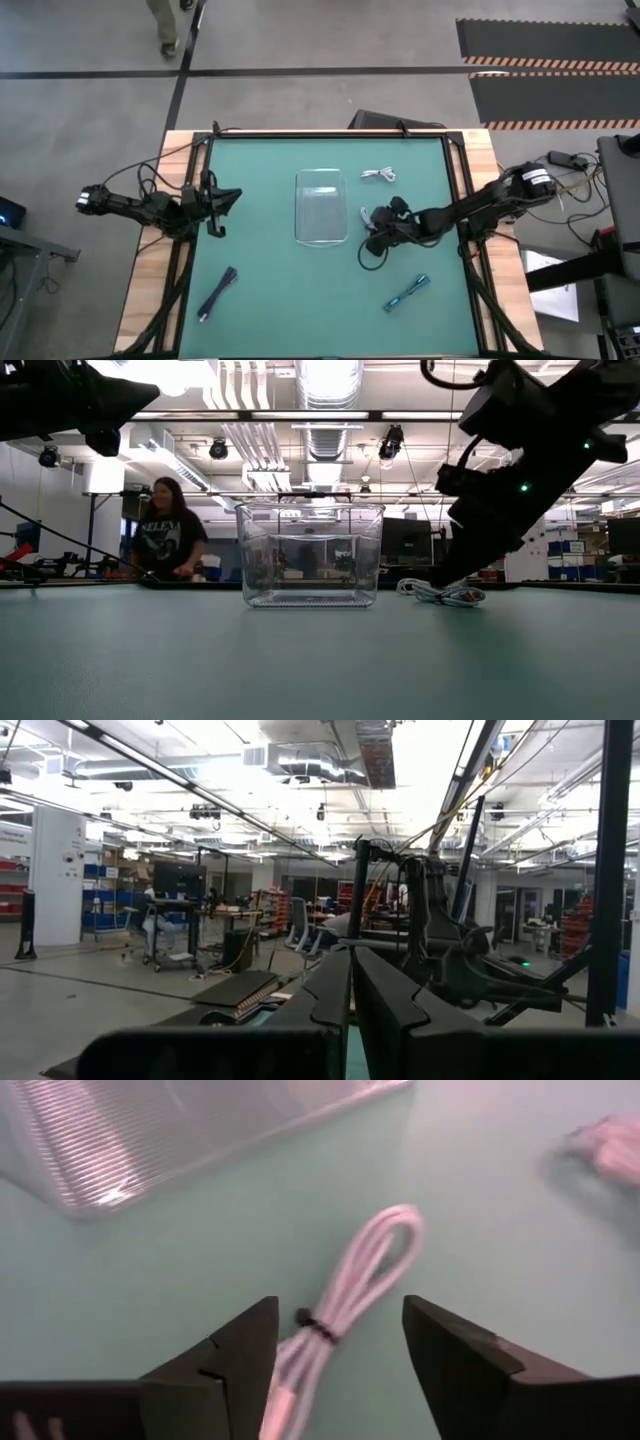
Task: Pick and place USB-C Cables
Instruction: Put the bottom white charger cable into the transparent bin
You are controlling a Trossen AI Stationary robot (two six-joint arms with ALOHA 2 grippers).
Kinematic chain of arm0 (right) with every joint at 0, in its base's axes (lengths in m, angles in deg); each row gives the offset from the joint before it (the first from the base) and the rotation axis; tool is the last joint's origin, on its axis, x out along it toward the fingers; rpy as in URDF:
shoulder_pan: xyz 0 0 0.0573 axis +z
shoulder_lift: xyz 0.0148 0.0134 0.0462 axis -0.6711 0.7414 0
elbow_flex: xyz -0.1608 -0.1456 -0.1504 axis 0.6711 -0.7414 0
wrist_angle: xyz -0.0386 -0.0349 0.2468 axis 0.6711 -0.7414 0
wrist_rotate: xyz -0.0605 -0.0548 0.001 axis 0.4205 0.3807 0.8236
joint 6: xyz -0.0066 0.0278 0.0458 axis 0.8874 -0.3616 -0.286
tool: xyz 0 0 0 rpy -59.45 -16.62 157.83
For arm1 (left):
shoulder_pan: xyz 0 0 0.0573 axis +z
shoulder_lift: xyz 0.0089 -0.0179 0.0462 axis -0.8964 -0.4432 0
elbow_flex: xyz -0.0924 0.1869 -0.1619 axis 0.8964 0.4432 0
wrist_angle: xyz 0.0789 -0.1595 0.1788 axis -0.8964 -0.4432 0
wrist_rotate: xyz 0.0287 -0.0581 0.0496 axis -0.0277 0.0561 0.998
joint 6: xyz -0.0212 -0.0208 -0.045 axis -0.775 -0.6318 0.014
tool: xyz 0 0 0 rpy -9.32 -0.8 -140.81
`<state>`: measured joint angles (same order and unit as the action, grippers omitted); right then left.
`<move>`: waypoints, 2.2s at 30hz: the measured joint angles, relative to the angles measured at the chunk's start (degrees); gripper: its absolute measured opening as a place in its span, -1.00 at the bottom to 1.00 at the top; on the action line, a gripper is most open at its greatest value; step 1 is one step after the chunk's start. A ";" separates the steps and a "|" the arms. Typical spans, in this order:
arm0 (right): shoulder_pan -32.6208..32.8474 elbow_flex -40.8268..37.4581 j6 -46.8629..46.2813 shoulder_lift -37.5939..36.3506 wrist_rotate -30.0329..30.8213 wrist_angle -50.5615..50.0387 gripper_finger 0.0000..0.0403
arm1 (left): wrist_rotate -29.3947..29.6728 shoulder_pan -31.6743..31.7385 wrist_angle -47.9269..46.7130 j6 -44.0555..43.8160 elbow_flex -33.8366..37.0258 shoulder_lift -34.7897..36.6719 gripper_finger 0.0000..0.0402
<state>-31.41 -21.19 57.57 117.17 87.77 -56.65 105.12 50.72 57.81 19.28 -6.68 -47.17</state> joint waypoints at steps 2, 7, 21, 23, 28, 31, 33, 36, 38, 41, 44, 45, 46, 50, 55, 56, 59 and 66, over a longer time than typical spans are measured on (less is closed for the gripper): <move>0.00 0.02 -1.88 1.58 -0.95 1.19 0.08 | 0.71 -0.02 0.00 0.01 0.00 0.00 -0.99; 0.01 0.19 -5.88 5.21 -0.80 1.98 0.09 | 2.41 -0.02 0.04 0.00 0.00 0.00 -0.99; 0.00 0.20 -6.81 6.69 -0.62 1.85 -0.23 | 2.44 -0.02 2.70 -0.02 0.00 0.00 -0.99; -0.01 0.20 -6.74 6.79 -0.62 1.82 -0.34 | 2.44 -0.02 3.07 -0.02 0.00 0.00 -0.99; -0.02 0.15 -5.33 6.70 -0.87 1.67 -0.63 | 2.39 -0.02 6.01 -0.06 0.00 0.00 -0.99; -0.02 0.13 -3.52 6.15 -0.97 1.54 -0.79 | 2.37 -0.02 7.83 -0.07 0.00 0.00 -0.99; -0.02 0.13 -2.07 5.32 -1.23 1.49 -0.81 | 2.30 -0.02 8.67 -0.08 0.00 0.00 -0.99; -0.08 -0.05 -0.10 3.16 -1.63 0.12 -0.81 | 2.27 -0.02 9.24 -0.11 0.00 0.00 -0.99; -0.09 -0.24 1.49 0.89 -1.91 -1.84 -0.81 | 2.03 -0.01 9.93 -0.22 0.00 0.00 -0.99; -0.05 -0.18 2.43 -3.81 0.44 -5.36 -0.81 | 1.05 0.00 10.71 -1.51 0.00 -0.02 -0.99; -0.02 -0.22 4.08 -8.64 5.03 -8.94 -0.81 | -0.45 0.00 11.94 -3.01 0.00 -0.08 -0.99; -0.04 -0.26 5.50 -10.32 6.51 -8.91 -0.81 | -1.03 -0.01 11.81 -3.13 0.00 -0.11 -0.99; -0.05 -0.26 7.01 -12.04 7.92 -8.49 -0.81 | -1.61 -0.01 11.79 -3.14 0.00 -0.15 -0.99; -0.02 -0.22 14.15 -18.33 13.10 -7.06 -0.81 | -2.11 -0.02 15.24 -3.17 -0.04 -1.84 -0.99; -0.06 -0.30 25.05 -24.76 14.42 0.63 -0.81 | -2.31 -0.01 18.72 -2.99 -1.24 -6.88 -0.99; -0.02 -0.49 27.17 -25.67 13.69 2.99 -0.81 | -2.31 -0.02 19.55 -2.93 -1.76 -8.17 -0.99; -0.04 -0.96 34.40 -27.28 9.31 11.71 -0.81 | -2.40 -0.02 22.19 -2.90 -2.80 -12.49 -0.99; -0.07 -2.60 44.45 -27.25 -2.67 28.84 -0.81 | -2.41 -0.02 32.58 -2.86 -5.27 -23.92 -0.99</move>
<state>-31.48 -23.79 102.03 89.92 85.09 -27.81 102.71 50.70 90.39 16.42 -11.95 -71.09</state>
